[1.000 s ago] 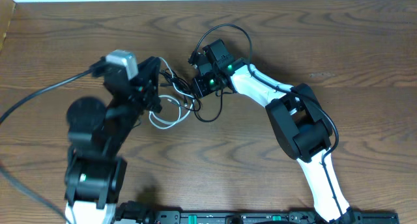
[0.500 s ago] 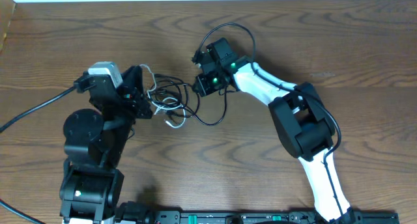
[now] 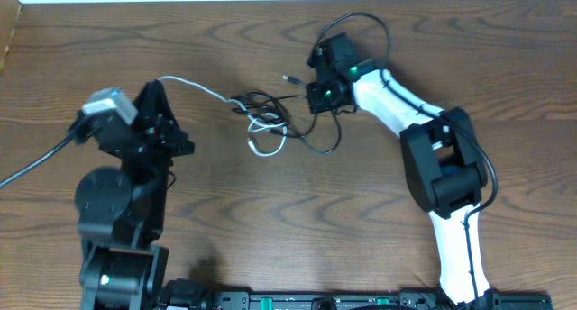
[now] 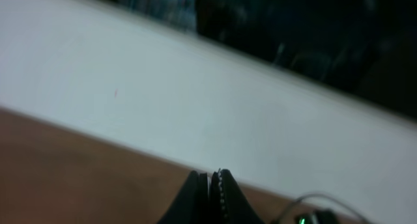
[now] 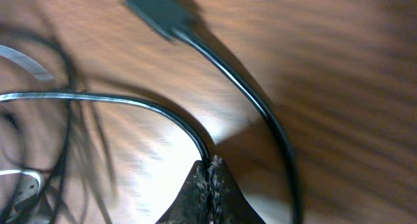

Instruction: Untangle cables

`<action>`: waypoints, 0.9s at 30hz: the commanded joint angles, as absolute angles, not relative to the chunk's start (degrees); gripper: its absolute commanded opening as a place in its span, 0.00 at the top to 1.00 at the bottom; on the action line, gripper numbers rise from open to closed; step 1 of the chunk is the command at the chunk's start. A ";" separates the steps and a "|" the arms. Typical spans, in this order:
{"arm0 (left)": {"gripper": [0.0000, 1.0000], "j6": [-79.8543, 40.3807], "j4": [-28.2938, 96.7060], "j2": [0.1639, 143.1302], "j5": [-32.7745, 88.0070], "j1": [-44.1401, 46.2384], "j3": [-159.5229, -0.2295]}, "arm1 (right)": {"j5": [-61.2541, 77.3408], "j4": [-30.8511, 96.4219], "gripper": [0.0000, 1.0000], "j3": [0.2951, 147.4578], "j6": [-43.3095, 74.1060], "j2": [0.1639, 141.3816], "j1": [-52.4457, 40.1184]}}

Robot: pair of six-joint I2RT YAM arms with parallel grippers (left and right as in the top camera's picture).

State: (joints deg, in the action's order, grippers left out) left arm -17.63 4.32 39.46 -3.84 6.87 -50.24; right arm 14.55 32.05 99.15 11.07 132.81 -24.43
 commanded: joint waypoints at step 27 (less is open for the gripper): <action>0.93 -21.47 8.49 28.18 -4.95 6.83 -50.63 | 30.15 47.59 0.91 97.71 4.60 135.00 1.26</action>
